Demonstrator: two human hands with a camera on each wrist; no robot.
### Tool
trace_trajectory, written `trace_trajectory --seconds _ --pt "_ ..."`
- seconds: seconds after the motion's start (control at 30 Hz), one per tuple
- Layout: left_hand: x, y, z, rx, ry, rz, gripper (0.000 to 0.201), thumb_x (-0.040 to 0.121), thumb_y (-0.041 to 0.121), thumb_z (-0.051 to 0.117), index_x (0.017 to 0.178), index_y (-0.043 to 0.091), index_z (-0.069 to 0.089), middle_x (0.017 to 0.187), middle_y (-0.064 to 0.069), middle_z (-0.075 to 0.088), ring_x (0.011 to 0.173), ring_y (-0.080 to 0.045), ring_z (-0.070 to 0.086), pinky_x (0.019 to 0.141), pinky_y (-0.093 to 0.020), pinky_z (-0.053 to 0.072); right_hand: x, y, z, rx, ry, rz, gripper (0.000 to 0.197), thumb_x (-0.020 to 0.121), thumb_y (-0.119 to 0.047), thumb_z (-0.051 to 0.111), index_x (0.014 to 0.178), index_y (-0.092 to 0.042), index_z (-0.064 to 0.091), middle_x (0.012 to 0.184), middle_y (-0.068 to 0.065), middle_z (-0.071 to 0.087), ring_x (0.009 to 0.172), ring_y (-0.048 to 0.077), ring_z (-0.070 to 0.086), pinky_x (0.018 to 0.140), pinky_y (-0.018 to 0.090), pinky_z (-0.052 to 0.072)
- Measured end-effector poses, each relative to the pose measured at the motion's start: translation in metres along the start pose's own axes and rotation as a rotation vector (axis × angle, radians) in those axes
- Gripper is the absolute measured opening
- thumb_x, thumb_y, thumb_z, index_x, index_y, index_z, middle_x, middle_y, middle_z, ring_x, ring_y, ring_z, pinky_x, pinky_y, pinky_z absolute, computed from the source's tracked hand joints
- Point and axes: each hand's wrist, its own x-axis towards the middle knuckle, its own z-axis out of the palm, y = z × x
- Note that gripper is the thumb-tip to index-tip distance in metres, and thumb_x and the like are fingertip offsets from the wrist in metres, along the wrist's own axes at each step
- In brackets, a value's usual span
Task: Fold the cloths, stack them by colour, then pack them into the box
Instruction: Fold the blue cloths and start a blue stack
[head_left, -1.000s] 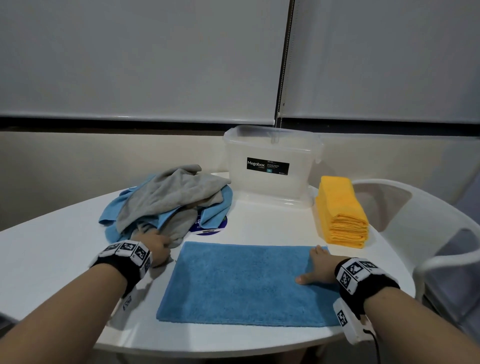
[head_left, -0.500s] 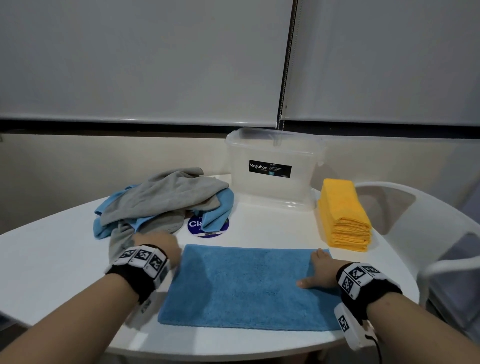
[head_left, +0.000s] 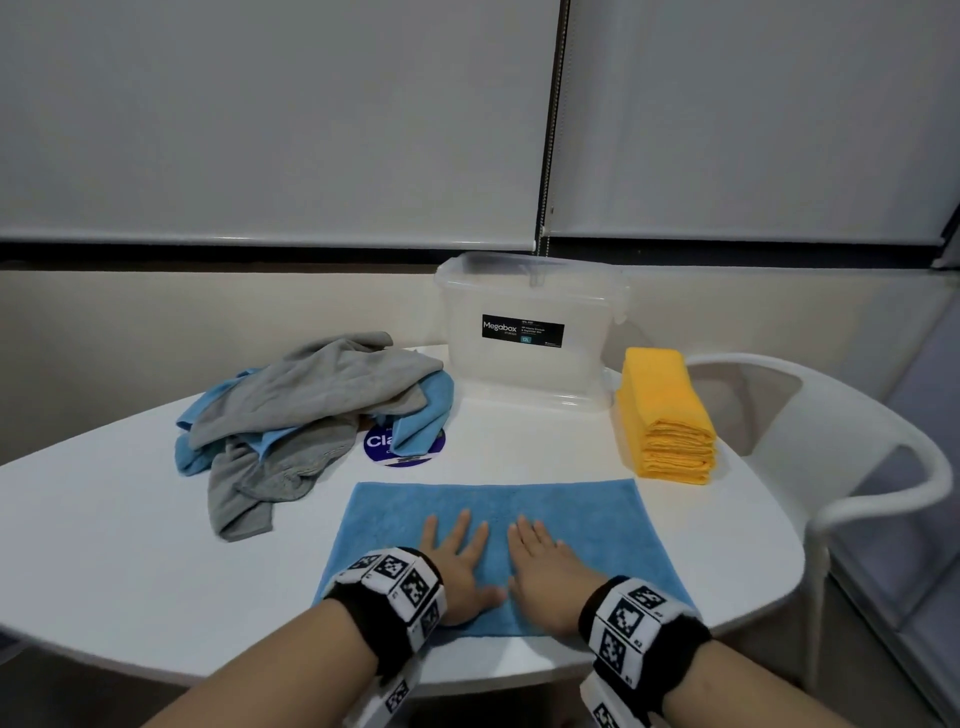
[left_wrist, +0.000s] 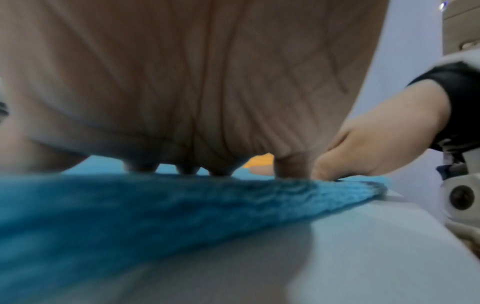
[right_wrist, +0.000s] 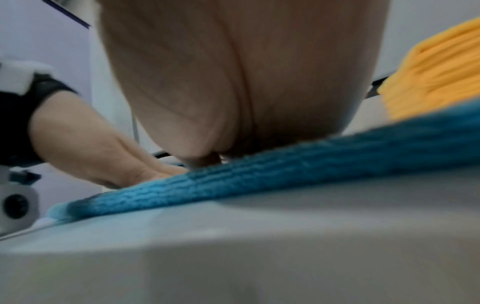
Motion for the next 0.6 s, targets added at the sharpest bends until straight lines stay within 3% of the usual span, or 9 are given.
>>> trace_trajectory --seconds 0.07,0.13,0.17,0.2,0.27,0.33,0.37,0.6 --pt "-0.001 -0.018 0.008 -0.042 -0.038 -0.026 0.088 0.088 0.072 0.030 0.150 0.031 -0.017 0.156 0.009 -0.025 0.144 -0.030 -0.022 0.116 -0.053 -0.003 -0.003 0.010 0.006 0.018 0.030 0.002 0.074 0.100 -0.050 0.022 0.151 -0.007 -0.008 0.159 0.009 -0.016 0.147 0.023 -0.013 0.119 0.039 -0.002" --pt "-0.002 -0.039 0.013 -0.035 -0.042 -0.044 0.096 0.078 0.083 0.025 0.148 0.035 -0.019 0.154 0.015 -0.027 0.145 -0.023 -0.020 0.114 -0.059 0.001 -0.009 0.024 0.010 0.016 0.087 -0.015 0.107 0.071 -0.080 0.000 0.152 -0.010 -0.008 0.159 0.005 -0.015 0.147 0.021 -0.013 0.118 0.039 -0.003" --pt "-0.006 -0.048 0.013 -0.025 -0.031 -0.050 0.098 0.075 0.086 0.022 0.148 0.036 -0.019 0.154 0.016 -0.027 0.146 -0.020 -0.018 0.114 -0.059 0.003 -0.013 0.033 0.013 0.016 0.130 -0.017 0.119 0.056 -0.083 -0.011 0.152 -0.012 -0.007 0.160 0.003 -0.014 0.147 0.019 -0.013 0.118 0.038 -0.004" --pt "-0.008 -0.057 0.014 -0.022 -0.015 -0.048 0.098 0.076 0.085 0.021 0.149 0.034 -0.018 0.155 0.015 -0.026 0.146 -0.018 -0.017 0.115 -0.057 0.003 -0.018 0.042 0.016 0.015 0.179 -0.012 0.125 0.048 -0.082 -0.018 0.152 -0.014 -0.007 0.160 0.002 -0.014 0.147 0.019 -0.013 0.118 0.037 -0.005" --pt "-0.015 -0.071 0.015 -0.034 0.008 -0.029 0.114 0.063 0.095 0.011 0.150 0.027 -0.017 0.157 0.009 -0.024 0.147 -0.020 -0.015 0.118 -0.051 0.002 -0.026 0.063 0.024 0.016 0.257 0.039 0.132 0.043 -0.085 -0.029 0.153 -0.015 -0.006 0.160 0.001 -0.011 0.147 0.018 -0.012 0.117 0.035 -0.005" --pt "-0.021 -0.081 0.017 -0.035 0.007 -0.011 0.149 0.026 0.102 -0.010 0.150 0.021 -0.017 0.157 0.004 -0.023 0.147 -0.021 -0.015 0.119 -0.045 0.001 -0.034 0.079 0.026 0.030 0.287 0.104 0.137 0.040 -0.086 -0.034 0.153 -0.015 -0.004 0.161 0.001 -0.008 0.148 0.017 -0.009 0.118 0.033 -0.004" --pt "-0.023 -0.085 0.020 -0.038 0.020 -0.010 0.156 0.018 0.101 -0.015 0.150 0.019 -0.018 0.157 0.003 -0.023 0.147 -0.020 -0.015 0.119 -0.044 0.000 -0.037 0.085 0.026 0.031 0.295 0.125 0.138 0.039 -0.086 -0.036 0.153 -0.015 -0.003 0.161 0.001 -0.007 0.148 0.017 -0.008 0.118 0.032 -0.003" --pt "-0.022 -0.101 0.031 -0.101 0.105 -0.011 0.151 0.025 0.101 -0.015 0.150 0.017 -0.017 0.158 0.004 -0.021 0.147 -0.015 -0.015 0.119 -0.044 -0.001 -0.040 0.087 0.022 0.055 0.283 0.129 0.133 0.046 -0.085 -0.030 0.153 -0.011 -0.001 0.161 0.004 -0.004 0.148 0.018 -0.004 0.119 0.032 -0.001"
